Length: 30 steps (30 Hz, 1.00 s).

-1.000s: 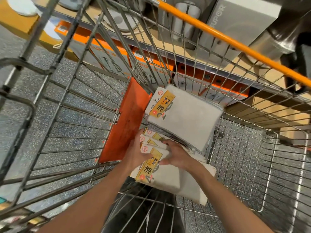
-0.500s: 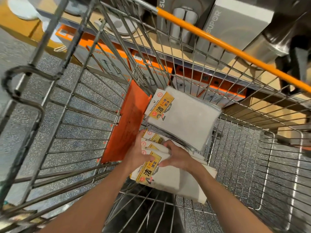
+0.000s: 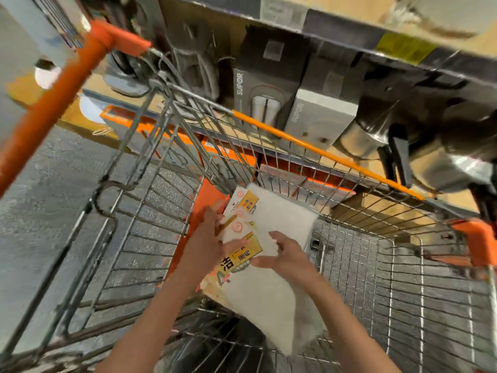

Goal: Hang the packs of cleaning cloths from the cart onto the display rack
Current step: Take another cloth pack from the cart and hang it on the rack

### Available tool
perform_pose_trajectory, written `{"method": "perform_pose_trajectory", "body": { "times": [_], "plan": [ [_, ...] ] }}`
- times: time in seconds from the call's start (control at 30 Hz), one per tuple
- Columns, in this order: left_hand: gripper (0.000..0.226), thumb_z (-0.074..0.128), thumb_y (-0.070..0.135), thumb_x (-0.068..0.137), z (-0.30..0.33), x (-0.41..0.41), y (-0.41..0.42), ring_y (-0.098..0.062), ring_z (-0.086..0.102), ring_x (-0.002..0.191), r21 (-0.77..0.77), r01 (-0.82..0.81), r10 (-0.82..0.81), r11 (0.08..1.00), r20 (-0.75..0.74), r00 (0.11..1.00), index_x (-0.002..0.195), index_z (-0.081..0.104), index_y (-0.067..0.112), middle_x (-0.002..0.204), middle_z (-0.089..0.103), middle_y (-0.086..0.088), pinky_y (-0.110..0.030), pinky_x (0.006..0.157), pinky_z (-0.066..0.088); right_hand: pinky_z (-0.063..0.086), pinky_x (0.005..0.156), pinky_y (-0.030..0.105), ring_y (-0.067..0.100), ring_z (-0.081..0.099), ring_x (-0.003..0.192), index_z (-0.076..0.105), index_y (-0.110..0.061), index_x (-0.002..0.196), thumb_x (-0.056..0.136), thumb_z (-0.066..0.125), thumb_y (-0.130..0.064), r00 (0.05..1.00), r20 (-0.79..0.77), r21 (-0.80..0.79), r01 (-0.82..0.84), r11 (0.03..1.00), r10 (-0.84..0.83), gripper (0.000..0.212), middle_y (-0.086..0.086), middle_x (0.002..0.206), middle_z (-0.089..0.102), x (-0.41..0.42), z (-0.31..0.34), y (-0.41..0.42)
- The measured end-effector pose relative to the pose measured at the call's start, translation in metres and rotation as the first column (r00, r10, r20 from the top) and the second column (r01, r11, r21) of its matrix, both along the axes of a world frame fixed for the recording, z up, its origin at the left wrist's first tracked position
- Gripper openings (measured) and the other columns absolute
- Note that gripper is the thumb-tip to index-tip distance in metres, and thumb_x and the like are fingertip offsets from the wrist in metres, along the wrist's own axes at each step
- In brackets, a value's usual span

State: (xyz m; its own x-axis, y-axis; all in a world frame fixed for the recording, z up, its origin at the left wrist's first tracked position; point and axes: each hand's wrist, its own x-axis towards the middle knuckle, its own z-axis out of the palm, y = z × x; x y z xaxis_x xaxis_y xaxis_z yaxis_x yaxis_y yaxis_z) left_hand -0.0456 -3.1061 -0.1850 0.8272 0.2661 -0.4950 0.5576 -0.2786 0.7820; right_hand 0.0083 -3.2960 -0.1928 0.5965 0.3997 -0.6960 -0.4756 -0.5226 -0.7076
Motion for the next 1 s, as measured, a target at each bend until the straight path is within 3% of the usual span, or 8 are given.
{"method": "perform_pose_trajectory", "body": {
  "times": [0.13,0.3,0.4,0.53,0.6,0.73,0.83,1.0],
  "plan": [
    [0.08,0.079,0.052,0.064,0.03,0.005,0.006,-0.012,0.047,0.116,0.287,0.091,-0.136,0.954,0.142,0.98,0.133,0.039,0.052,0.132,0.049,0.007,-0.035,0.102,0.041,0.05,0.06,0.017,0.007,0.068,0.073,0.065,-0.022,0.098,0.068,0.081,-0.008,0.984,0.037,0.07,0.172,0.983,-0.175,0.037,-0.005,0.084,0.073,0.012,0.039,-0.007],
    [0.069,0.065,0.054,0.074,0.078,-0.001,-0.011,-0.015,0.037,0.137,0.061,-0.096,0.064,0.993,0.402,0.913,0.135,0.035,0.058,0.148,0.036,0.001,-0.036,0.11,0.035,0.049,0.051,0.017,0.01,0.07,0.063,0.064,-0.015,0.106,0.074,0.075,-0.006,0.941,-0.001,0.195,0.332,0.923,-0.338,0.035,-0.004,0.075,0.074,0.024,0.094,-0.012],
    [0.065,0.062,0.037,0.088,0.111,-0.007,-0.031,0.003,0.034,0.137,-0.212,-0.047,0.137,0.976,0.436,0.89,0.131,0.026,0.071,0.15,0.032,0.017,-0.013,0.108,0.032,0.055,0.062,0.025,0.019,0.072,0.073,0.063,-0.011,0.113,0.064,0.081,-0.017,0.926,-0.028,0.268,0.369,0.89,-0.376,0.052,0.005,0.086,0.074,0.022,0.123,-0.009],
    [0.062,0.057,0.037,0.084,0.136,-0.015,-0.045,0.009,0.026,0.137,-0.158,-0.005,0.08,0.987,0.468,0.88,0.125,0.03,0.075,0.147,0.029,0.029,-0.017,0.113,0.023,0.057,0.073,0.04,0.032,0.07,0.087,0.062,-0.011,0.114,0.059,0.078,-0.023,0.913,-0.079,0.351,0.402,0.846,-0.4,0.059,0.014,0.1,0.072,0.016,0.147,-0.015],
    [0.056,0.058,0.05,0.076,0.146,-0.019,-0.049,0.006,0.03,0.134,-0.112,-0.01,0.059,0.994,0.45,0.891,0.119,0.033,0.076,0.134,0.034,0.042,-0.025,0.112,0.026,0.055,0.081,0.046,0.033,0.069,0.091,0.059,-0.015,0.118,0.06,0.078,-0.026,0.927,-0.092,0.376,0.369,0.85,-0.362,0.062,0.012,0.104,0.072,0.01,0.16,-0.02],
    [0.054,0.058,0.061,0.065,0.166,-0.028,-0.068,0.011,0.037,0.124,-0.069,-0.027,0.055,0.997,0.448,0.893,0.115,0.039,0.071,0.133,0.039,0.013,-0.006,0.1,0.03,0.053,0.087,0.051,0.031,0.068,0.098,0.052,-0.023,0.125,0.061,0.08,-0.036,0.958,-0.08,0.406,0.285,0.868,-0.277,0.07,0.008,0.112,0.069,0.002,0.181,-0.034],
    [0.053,0.06,0.059,0.067,0.177,-0.037,-0.082,0.016,0.038,0.12,-0.056,-0.094,0.11,0.994,0.489,0.865,0.115,0.042,0.067,0.134,0.042,0.011,0.0,0.094,0.029,0.051,0.09,0.053,0.03,0.066,0.103,0.048,-0.027,0.129,0.066,0.081,-0.038,0.975,-0.061,0.449,0.217,0.867,-0.212,0.072,0.006,0.118,0.066,-0.001,0.194,-0.046],
    [0.06,0.068,0.057,0.067,0.189,-0.067,-0.098,0.0,0.049,0.123,-0.135,-0.265,0.297,0.955,0.486,0.822,0.122,0.044,0.059,0.136,0.049,0.018,-0.033,0.105,0.043,0.05,0.094,0.05,0.025,0.066,0.104,0.053,-0.028,0.124,0.079,0.073,-0.031,0.999,0.022,0.473,0.022,0.881,-0.037,0.049,0.001,0.114,0.069,-0.008,0.218,-0.045]
  ]
}}
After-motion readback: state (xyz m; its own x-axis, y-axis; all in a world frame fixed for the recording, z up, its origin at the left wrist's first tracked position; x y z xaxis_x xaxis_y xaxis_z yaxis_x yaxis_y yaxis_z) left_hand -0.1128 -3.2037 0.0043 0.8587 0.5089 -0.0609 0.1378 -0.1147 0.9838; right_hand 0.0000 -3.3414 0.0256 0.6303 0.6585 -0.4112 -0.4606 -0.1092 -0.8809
